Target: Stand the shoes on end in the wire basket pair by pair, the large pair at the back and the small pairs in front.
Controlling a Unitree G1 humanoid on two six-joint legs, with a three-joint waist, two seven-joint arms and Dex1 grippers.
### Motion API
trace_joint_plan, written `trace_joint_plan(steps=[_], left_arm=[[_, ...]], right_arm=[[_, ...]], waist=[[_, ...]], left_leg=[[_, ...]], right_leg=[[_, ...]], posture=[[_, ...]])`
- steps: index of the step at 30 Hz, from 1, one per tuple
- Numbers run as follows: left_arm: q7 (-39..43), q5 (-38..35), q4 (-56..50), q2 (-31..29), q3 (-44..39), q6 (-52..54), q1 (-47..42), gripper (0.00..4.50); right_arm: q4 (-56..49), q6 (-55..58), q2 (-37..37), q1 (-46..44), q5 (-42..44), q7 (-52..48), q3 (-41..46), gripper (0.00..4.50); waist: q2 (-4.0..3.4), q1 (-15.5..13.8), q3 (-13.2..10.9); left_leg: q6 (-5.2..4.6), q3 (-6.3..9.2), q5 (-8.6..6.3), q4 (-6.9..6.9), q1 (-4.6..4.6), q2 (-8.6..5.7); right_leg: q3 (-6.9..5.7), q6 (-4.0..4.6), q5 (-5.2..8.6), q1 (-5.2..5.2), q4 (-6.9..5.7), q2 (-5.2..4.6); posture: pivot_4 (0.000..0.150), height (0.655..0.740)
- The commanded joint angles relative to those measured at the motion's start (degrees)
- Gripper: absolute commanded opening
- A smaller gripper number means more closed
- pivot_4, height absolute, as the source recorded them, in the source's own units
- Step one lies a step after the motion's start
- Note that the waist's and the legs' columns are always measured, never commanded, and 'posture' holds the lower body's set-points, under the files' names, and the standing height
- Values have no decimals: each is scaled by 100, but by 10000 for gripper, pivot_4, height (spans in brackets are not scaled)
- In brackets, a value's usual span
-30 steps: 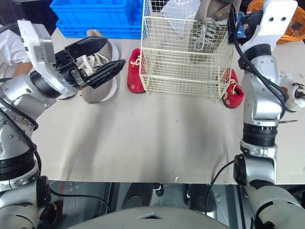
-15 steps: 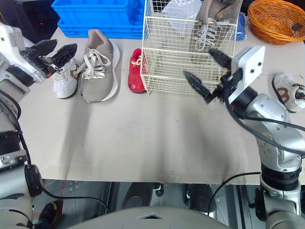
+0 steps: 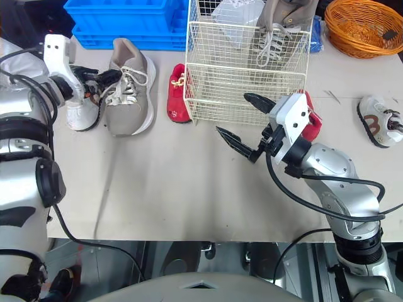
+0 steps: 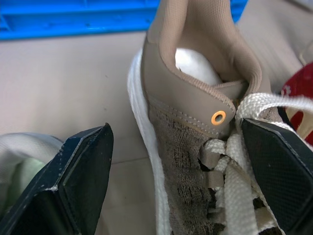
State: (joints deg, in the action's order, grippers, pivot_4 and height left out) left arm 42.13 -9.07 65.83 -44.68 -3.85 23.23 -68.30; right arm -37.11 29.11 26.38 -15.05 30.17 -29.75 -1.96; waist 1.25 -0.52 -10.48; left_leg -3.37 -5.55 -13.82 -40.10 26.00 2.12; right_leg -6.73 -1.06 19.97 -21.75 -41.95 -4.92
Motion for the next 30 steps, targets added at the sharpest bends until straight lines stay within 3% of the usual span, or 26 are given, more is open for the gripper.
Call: trace_joint_plan(steps=[1,12,15,22,30], left_arm=[[172,516,649,-62,253,237,-483,45000],[867,1450,1189,10,719,890,-970,45000],[760,1587,1231,19,723,1020,-999,36332],[413,1634,1264,31,513,1067,-1016,7623],[414,1684,1259,-1,399,1057,-1009,6210]], right_arm=[[-74,-229,-67,-48,-85,-34,-41,44877],[123,-447,-217,-130,-249,-112,-152,44877],[149,-474,-241,-164,-291,-119,-164,45000],[82,-429,-313,-185,-349,-52,-200,45000],[132,-438,-336,-204,-359,-65,-147,45000]], waist=[[1,-2,0],[1,96,1],[1,119,1],[1,142,1],[1,143,1]], left_leg=[[0,-1,0,-1,-1,0],[0,-1,0,-5,-1,0],[0,0,0,-6,-2,1],[0,-3,0,-8,-8,2],[0,-5,0,-10,-11,2]], right_leg=[[0,0,0,0,0,0],[3,0,0,1,-4,-2],[3,0,0,1,-5,-4],[7,0,0,1,-14,-4],[9,0,0,1,-19,-5]], posture=[[1500,6860],[1500,6860],[1500,6860],[1500,6860],[1500,6860]])
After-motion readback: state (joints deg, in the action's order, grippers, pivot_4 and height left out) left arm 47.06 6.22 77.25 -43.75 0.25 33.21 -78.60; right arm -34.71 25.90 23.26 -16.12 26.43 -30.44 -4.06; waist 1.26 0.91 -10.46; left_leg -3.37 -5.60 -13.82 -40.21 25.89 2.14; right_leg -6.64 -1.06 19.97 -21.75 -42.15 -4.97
